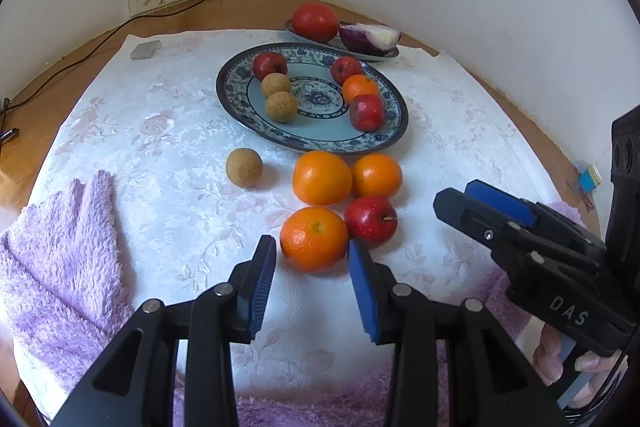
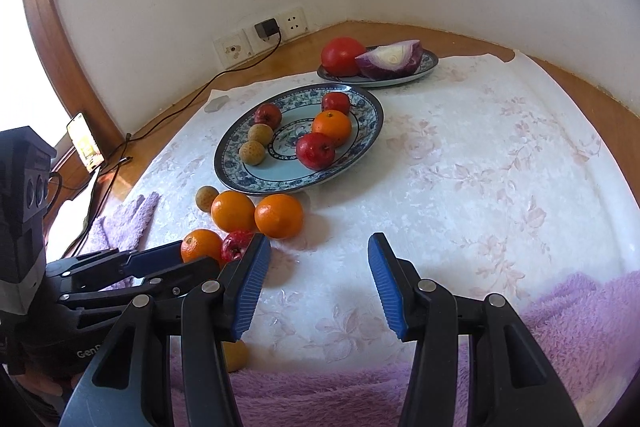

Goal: Organize fruits
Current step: 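Move both tools back over the remaining fruit cluster, then grasp an orange with the left tool while the right tool grasps a red apple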

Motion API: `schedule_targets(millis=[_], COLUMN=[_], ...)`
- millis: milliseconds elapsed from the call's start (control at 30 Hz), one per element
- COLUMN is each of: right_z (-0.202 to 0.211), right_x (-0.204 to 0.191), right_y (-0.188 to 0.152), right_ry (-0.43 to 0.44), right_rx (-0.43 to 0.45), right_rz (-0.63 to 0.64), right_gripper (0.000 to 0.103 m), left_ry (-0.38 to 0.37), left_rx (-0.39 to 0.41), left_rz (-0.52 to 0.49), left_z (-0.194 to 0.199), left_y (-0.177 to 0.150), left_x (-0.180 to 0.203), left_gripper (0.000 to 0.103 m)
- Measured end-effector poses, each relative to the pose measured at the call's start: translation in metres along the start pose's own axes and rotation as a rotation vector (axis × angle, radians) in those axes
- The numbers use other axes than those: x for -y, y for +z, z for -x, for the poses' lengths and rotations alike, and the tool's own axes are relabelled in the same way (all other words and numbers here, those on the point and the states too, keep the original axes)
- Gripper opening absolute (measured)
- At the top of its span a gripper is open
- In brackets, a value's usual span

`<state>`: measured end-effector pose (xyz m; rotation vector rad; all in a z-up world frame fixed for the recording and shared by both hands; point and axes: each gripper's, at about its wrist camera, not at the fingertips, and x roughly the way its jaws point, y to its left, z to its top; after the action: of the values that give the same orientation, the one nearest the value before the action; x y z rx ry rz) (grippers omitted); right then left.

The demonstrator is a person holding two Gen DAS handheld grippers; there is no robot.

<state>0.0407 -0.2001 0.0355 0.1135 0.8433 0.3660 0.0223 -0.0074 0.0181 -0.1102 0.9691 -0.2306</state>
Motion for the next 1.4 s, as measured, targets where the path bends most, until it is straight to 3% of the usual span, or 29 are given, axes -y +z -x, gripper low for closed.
schedule_targets(millis=[700,1400], right_z=[-0.007,-0.018], right_x=[0.0,-0.025], right_y=[-0.002,-0.002], right_ry=[0.003,0.021], right_rx=[-0.017,-0.053], right_rz=[-0.003,0.054], right_gripper=[0.052,0.052], left_ry=[-0.02,0.047], left_rx=[0.025,0.065], left_rz=[-0.009,0.069], left_z=[-0.004,0.003], left_y=[-0.002,0.001], left_x=[-0.002,-0.034], left_gripper=[0.037,0.037])
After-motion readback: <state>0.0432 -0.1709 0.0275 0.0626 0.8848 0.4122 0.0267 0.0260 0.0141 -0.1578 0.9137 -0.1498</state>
